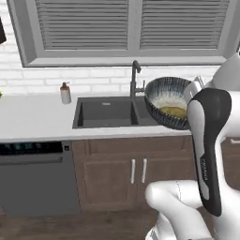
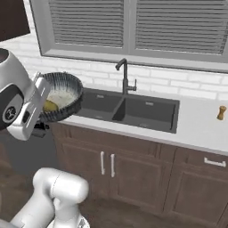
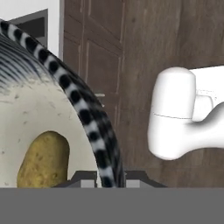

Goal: Pick the potato from the sink and place it in the bowl. Then pick the bowl and place it in the microwave. Then close the microwave door and press the start button.

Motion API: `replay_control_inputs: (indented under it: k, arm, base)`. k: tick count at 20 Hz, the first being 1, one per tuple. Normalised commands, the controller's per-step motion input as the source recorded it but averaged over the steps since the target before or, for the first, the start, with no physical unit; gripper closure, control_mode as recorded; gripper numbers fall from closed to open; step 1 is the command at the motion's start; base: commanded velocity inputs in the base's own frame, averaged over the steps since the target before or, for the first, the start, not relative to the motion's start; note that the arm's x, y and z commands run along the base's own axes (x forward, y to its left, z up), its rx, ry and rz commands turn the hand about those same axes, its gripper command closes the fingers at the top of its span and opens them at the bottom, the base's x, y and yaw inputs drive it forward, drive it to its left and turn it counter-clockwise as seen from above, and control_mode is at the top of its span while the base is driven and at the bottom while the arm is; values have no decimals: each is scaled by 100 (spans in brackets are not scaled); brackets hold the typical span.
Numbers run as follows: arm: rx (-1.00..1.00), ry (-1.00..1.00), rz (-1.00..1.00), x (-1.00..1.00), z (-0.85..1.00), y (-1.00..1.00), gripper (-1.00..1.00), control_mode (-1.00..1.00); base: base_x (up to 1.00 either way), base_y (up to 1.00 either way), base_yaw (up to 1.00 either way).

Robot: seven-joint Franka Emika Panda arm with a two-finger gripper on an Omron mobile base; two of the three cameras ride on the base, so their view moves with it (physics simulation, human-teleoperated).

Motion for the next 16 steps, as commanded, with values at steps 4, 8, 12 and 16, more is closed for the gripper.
replay_control_inputs:
  k: [4,8,12,16]
  arm:
    - [0,0,0,0,0,0,100,100]
    - [0,0,0,0,0,0,100,100]
    - [0,0,0,0,0,0,100,100]
    - [0,0,0,0,0,0,100,100]
  base:
    - [-86,23,48]
    - [-8,2,86]
    - [0,0,100]
    - [32,4,88]
